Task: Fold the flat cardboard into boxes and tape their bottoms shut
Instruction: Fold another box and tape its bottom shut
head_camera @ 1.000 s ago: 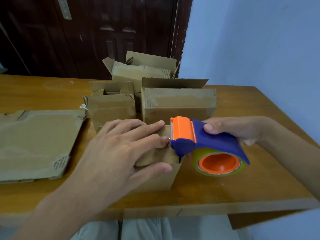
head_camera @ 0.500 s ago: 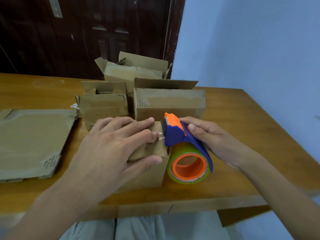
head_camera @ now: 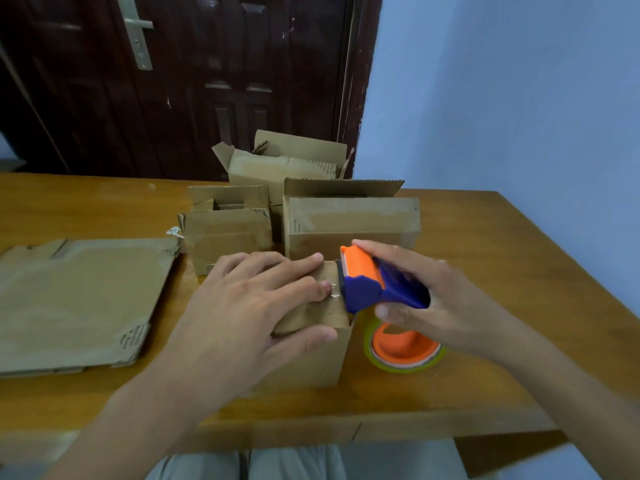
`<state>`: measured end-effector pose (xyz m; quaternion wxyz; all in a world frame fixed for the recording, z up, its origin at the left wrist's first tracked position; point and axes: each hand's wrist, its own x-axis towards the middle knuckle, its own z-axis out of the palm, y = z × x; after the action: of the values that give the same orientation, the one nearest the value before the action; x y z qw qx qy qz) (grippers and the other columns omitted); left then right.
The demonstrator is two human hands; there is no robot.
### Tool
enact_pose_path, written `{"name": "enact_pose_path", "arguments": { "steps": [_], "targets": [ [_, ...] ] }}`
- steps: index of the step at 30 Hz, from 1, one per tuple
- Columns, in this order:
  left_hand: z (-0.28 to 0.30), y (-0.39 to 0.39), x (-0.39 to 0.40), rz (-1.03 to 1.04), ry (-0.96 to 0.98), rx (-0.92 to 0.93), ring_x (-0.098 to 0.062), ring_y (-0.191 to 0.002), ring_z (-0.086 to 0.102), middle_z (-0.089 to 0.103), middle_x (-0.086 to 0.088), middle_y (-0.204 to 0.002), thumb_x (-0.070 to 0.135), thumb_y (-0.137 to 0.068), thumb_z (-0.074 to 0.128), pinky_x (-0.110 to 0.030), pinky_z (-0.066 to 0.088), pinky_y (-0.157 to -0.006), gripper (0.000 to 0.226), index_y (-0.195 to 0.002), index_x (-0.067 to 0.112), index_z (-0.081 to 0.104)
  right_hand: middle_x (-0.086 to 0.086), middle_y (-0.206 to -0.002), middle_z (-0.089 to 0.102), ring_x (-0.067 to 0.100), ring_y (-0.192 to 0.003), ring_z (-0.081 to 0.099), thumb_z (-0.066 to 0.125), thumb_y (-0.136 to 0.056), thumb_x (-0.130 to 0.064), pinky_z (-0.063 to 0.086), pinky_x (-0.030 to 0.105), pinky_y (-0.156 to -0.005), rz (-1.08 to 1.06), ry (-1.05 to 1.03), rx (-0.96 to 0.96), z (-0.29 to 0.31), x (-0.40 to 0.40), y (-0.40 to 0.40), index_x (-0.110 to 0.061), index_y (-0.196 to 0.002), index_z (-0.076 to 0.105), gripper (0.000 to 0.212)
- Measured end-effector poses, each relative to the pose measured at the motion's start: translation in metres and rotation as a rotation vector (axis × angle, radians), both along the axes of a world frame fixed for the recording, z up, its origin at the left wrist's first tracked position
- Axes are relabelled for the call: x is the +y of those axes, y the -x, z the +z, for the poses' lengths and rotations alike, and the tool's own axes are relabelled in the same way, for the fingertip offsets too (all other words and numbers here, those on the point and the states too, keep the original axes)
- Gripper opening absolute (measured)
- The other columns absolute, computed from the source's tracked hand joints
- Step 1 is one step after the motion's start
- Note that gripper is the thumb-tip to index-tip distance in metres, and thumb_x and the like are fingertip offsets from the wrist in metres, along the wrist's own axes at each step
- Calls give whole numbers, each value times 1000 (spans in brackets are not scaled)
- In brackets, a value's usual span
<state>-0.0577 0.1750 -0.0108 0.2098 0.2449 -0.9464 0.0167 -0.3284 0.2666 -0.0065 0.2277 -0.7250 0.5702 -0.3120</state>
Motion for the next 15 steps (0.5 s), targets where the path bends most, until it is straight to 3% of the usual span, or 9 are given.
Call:
{"name": "enact_pose_path", "arguments": {
  "steps": [3,7,15],
  "targets": [
    [-2,-1,0,-14,11,-8,-19,-129,61,60,12,-148,74,-102,36,-51,53,-101,51,-123,39,65,-34,-118,62,6,-98,63,68,-91,-51,43,8,-75,10,17,105,11,1,2,-38,-158,40,74],
    [-1,0,-2,-12,17,-14,-19,-129,61,61,12,-148,75,-102,33,-50,53,-101,55,-125,39,67,-44,-94,58,-1,-79,60,64,-90,-53,38,6,-65,59,6,241,27,1,4,-36,-160,36,78],
    [2,2,0,8,-19,-26,-18,-130,62,62,12,-147,78,-100,31,-50,51,-102,57,-124,40,67,-52,-110,51,-8,-96,59,72,-94,-49,44,6,-72,68,-148,361,51,-4,5,-52,-160,23,82]
  ]
}}
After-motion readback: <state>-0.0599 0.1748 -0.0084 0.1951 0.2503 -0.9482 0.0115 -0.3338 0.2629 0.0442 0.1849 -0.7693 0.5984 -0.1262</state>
